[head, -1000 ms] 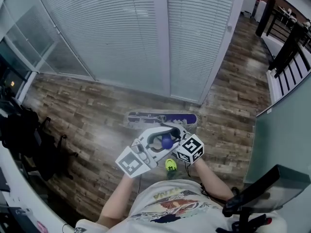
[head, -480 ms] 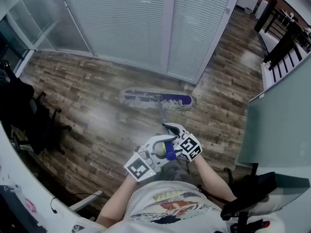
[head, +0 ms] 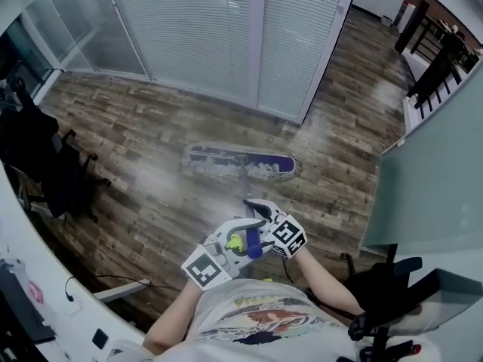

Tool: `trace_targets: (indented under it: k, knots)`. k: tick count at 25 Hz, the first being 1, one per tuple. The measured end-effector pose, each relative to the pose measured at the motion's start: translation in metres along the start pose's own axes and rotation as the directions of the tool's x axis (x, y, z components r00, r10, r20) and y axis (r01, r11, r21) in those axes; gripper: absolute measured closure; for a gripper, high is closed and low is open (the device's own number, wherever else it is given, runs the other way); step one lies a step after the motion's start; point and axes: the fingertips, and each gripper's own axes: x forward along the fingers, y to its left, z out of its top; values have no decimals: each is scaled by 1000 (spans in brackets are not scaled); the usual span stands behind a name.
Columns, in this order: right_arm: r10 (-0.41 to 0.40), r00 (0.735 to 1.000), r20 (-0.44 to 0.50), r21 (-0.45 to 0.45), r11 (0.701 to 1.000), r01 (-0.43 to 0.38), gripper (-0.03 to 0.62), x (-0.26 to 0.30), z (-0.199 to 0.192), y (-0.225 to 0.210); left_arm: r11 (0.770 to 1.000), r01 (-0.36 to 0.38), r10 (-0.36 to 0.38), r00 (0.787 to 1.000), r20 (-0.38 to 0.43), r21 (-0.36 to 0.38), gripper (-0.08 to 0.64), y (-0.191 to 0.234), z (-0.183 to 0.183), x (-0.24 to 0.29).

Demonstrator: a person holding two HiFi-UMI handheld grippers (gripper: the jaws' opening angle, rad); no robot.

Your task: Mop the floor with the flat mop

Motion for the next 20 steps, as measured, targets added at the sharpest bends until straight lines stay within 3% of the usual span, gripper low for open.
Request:
trace_targets:
  k: [7, 13, 20]
  knots:
    - [87, 996, 15, 8, 996, -87, 399, -99, -43, 83, 997, -78, 77, 996, -32, -6, 383, -130, 12, 31]
    - [153, 988, -13, -10, 988, -153, 399, -164, -78, 153, 994, -101, 98, 993, -69, -31, 379, -229, 14, 41]
    - [187, 981, -47, -47, 981, -189, 397, -181, -94, 165, 989, -147, 147, 989, -29, -25, 377, -251, 12, 50]
